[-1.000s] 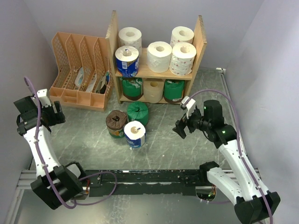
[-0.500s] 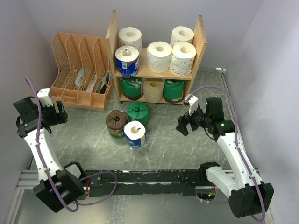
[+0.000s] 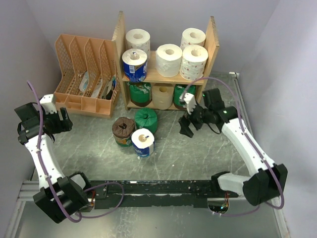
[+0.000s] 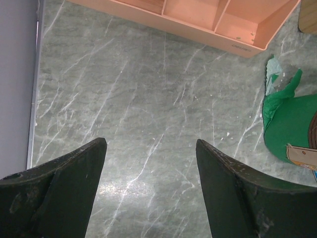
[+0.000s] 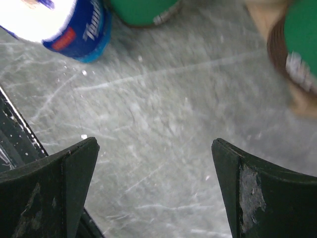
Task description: Place and organize the paper towels onto the shelf
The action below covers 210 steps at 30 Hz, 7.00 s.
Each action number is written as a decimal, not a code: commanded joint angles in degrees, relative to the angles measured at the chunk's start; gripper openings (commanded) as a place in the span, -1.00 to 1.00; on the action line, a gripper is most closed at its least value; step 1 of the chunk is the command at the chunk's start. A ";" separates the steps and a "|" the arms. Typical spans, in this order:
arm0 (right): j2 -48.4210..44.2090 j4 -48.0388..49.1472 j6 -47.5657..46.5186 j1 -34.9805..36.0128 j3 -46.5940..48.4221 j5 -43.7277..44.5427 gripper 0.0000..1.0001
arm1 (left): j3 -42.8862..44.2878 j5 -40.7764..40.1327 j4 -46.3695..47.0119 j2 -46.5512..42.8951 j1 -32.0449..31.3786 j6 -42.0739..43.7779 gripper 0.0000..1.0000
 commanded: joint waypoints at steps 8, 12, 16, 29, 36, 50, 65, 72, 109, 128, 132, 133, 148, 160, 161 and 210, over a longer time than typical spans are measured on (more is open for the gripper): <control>10.06 -8.83 -9.90 24.11 15.50 7.47 0.99 | -0.63 -0.98 0.74 0.00 0.21 -0.21 0.70; 10.89 -11.01 -11.99 33.46 14.91 10.88 0.99 | -0.57 -1.49 0.70 1.00 0.23 -0.36 0.69; 11.14 -10.91 -13.27 40.47 15.47 11.74 0.99 | -0.54 -1.76 0.79 1.34 0.23 -0.59 0.69; 14.55 -0.35 -13.71 51.70 15.21 16.64 0.86 | -0.63 -3.94 1.28 0.11 0.25 -1.60 0.70; 19.08 3.39 -12.47 51.61 15.85 15.91 0.75 | -0.57 -3.30 1.07 0.14 0.18 -1.41 0.69; 25.86 7.60 -12.97 51.29 17.26 20.99 0.66 | -0.47 -1.04 0.62 0.89 0.18 -0.65 0.67; 26.66 8.40 -13.70 48.93 15.75 21.61 0.52 | -0.39 -0.17 0.44 0.95 0.22 -0.30 0.67; 27.62 9.36 -13.69 48.94 15.34 21.87 0.43 | -0.37 -0.16 0.44 0.93 0.22 -0.29 0.67; 32.68 7.31 -14.47 47.85 15.28 22.30 -0.67 | -0.39 0.58 0.26 0.27 0.19 -0.11 0.67; 25.73 -5.74 -14.74 45.71 32.47 24.72 -1.00 | -0.25 0.95 0.18 0.97 0.20 0.15 0.67; 24.66 -8.28 -13.87 45.59 34.43 24.90 -1.00 | -0.36 1.02 0.17 0.85 0.18 0.15 0.67; 24.29 -9.07 -13.72 45.53 34.96 25.58 -1.00 | -0.39 0.95 0.17 0.87 0.23 0.06 0.67; 14.42 -9.94 -15.69 27.34 27.00 28.35 -1.00 | -0.31 1.45 0.09 0.45 0.19 0.42 0.67; 14.65 -7.10 -18.97 17.91 23.25 27.93 -1.00 | -0.24 2.24 -0.06 0.10 0.22 0.69 0.67; 15.07 -6.86 -19.24 17.25 23.39 27.82 -1.00 | -0.18 2.33 -0.11 0.10 0.23 0.68 0.67; 27.15 7.97 -22.73 6.42 28.66 25.47 -1.00 | -0.20 2.54 -0.35 -0.80 0.25 0.77 0.66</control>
